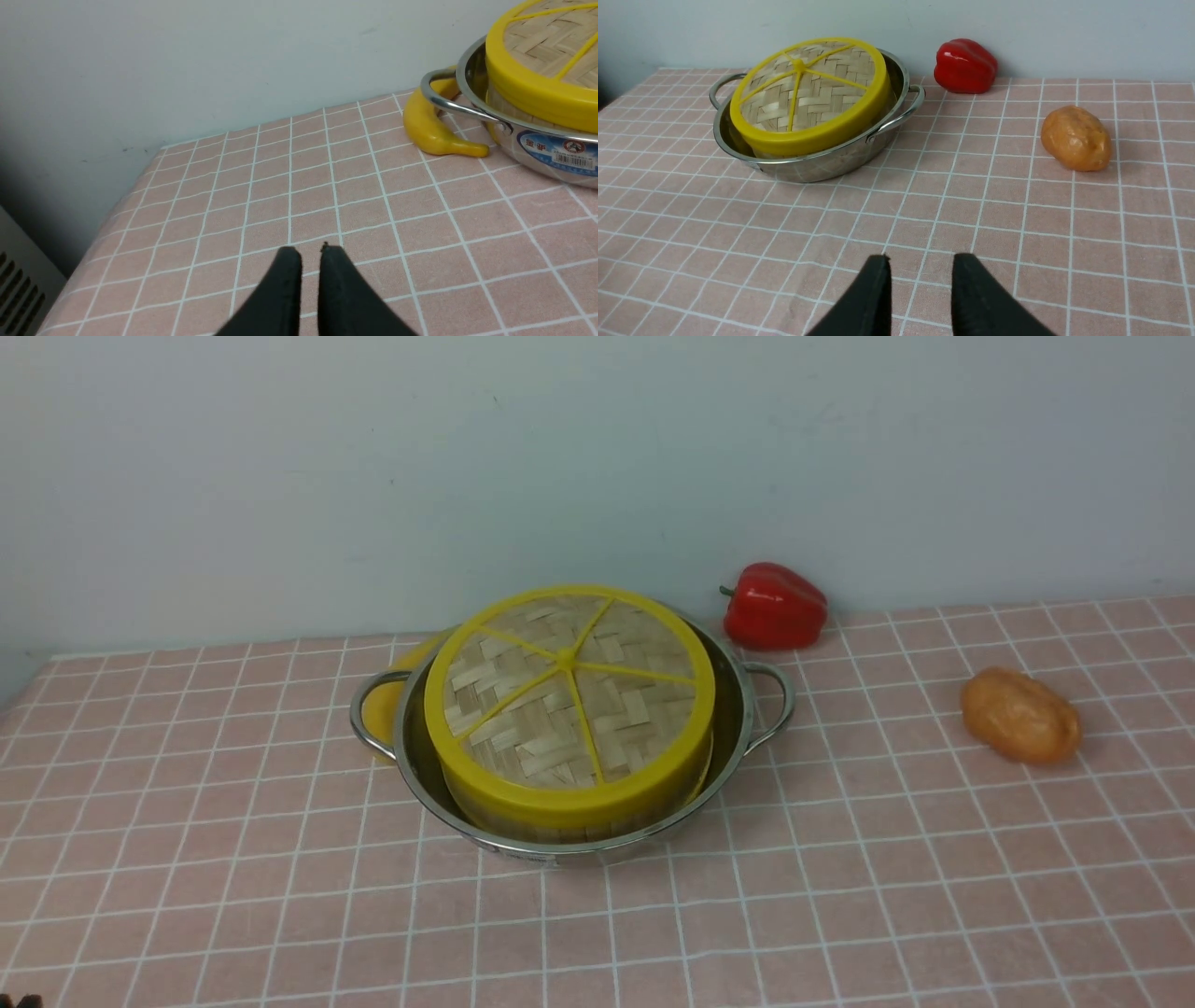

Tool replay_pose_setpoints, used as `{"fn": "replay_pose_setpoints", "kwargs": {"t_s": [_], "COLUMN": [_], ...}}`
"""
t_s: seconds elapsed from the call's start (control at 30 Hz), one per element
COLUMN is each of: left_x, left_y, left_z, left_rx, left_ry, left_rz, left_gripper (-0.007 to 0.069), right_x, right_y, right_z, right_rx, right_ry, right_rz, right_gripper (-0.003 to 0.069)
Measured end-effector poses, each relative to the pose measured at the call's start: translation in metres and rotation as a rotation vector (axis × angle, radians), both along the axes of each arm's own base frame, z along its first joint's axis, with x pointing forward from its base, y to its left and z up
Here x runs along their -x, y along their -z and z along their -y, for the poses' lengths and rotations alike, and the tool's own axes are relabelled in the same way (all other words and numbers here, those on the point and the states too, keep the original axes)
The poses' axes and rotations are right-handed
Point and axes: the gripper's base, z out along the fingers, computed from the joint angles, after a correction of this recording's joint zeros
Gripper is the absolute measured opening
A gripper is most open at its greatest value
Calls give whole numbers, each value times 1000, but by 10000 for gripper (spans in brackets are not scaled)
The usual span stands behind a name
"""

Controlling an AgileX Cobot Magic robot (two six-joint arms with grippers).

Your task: Place the steamer in the pot on the pink tablecloth, and put the lid on the steamer.

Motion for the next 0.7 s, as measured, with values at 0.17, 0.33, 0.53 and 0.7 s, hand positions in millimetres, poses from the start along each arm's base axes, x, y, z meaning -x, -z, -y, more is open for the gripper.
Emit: {"fn": "replay_pose_setpoints", "kwargs": {"t_s": [0.17, 0.33, 0.53, 0.7], "left_x": [0, 0, 0, 0], "left_y": [0, 0, 0, 0], "left_z": [0, 0, 0, 0], "left_rx": [0, 0, 0, 0], "left_ry": [0, 0, 1, 1], "left_rz": [0, 2, 4, 4], "left_gripper": [64, 73, 80, 94], "right_x": [0, 1, -15, -41], "right_y": [0, -1, -5, 31], "right_z": [0, 1, 2, -4], "right_rx": [0, 8, 88, 137], "right_ry": [0, 56, 286, 359], "right_rz": [0, 25, 283, 419], "right_gripper": [220, 231, 239, 240]}}
